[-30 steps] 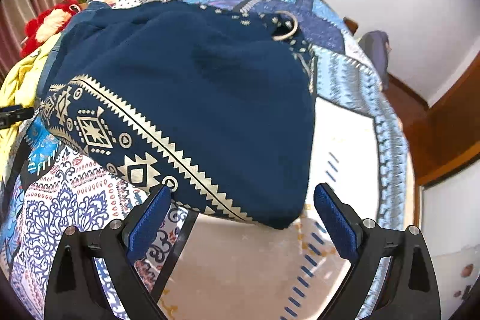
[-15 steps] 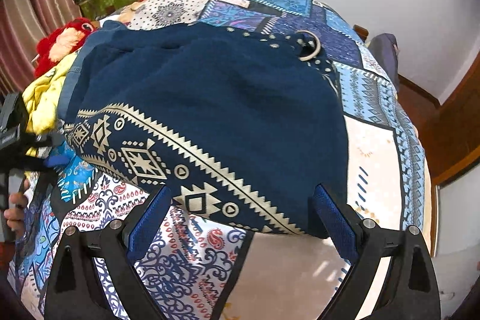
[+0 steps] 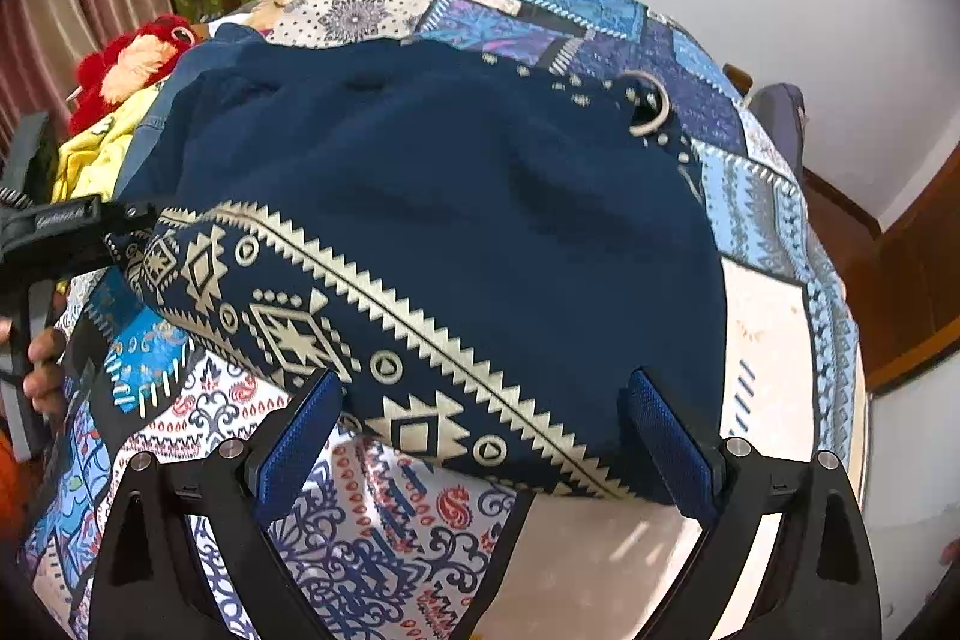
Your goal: Fold large clothes
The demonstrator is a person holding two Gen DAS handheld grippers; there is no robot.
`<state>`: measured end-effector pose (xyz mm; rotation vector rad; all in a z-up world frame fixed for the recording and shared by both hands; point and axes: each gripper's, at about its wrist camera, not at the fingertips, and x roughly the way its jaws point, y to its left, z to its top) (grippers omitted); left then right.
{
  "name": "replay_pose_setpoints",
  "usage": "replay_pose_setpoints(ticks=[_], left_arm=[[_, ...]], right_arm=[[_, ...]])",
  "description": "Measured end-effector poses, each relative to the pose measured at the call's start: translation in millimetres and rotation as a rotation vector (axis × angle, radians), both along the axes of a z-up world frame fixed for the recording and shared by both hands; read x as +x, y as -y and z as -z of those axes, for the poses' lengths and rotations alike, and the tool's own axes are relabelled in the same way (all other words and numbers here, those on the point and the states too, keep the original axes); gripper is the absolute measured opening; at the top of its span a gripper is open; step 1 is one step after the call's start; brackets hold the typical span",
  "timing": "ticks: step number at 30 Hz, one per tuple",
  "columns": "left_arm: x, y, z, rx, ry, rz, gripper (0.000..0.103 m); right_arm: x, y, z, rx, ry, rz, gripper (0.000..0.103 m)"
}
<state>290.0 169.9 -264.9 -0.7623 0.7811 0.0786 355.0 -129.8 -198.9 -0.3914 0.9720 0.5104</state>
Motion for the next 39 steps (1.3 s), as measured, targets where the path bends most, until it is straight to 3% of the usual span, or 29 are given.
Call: replay_pose_setpoints(ticks=[4,12,15,17,19,23,28,31,33,39], left_arm=[[8,0,-6,0.07,0.013,-0.029,0.04],[59,-37,22,0.018,-0.043,-0.113,0.041],[64,-42,13,0.051,-0.016,-0.141,0.026],[66,-37,-4,0.12,0.003,-0.131,0.015],[62,-37,-24,0.152,0.037,-0.134,0.013],[58,-46,-74,0.118,0.129,-0.147,0.012],[66,-23,-128,0.215,0.209,-0.082,0.011],[80,8,-142,0.272,0.22,-0.017,0.011],[90,34,-151,0.33,0.223,0.013,0.011],[130,106,-176,0.366,0.253,0.15,0.011]], right_arm=[[3,-4,0,-0.001,0.0,0.0,0.095],[1,-5,0,0.022,-0.014,0.01,0.095],[0,-6,-7,0.021,0.005,0.006,0.095],[2,-7,-15,0.014,0.035,0.0,0.095],[4,-11,-24,0.005,0.075,-0.009,0.095],[12,-31,-38,0.003,0.14,-0.036,0.095],[23,-77,-23,-0.015,0.223,-0.056,0.095],[31,-99,15,-0.061,0.152,-0.042,0.097],[34,-100,25,-0.039,0.095,-0.039,0.097],[40,-38,-4,0.151,-0.09,-0.001,0.097]])
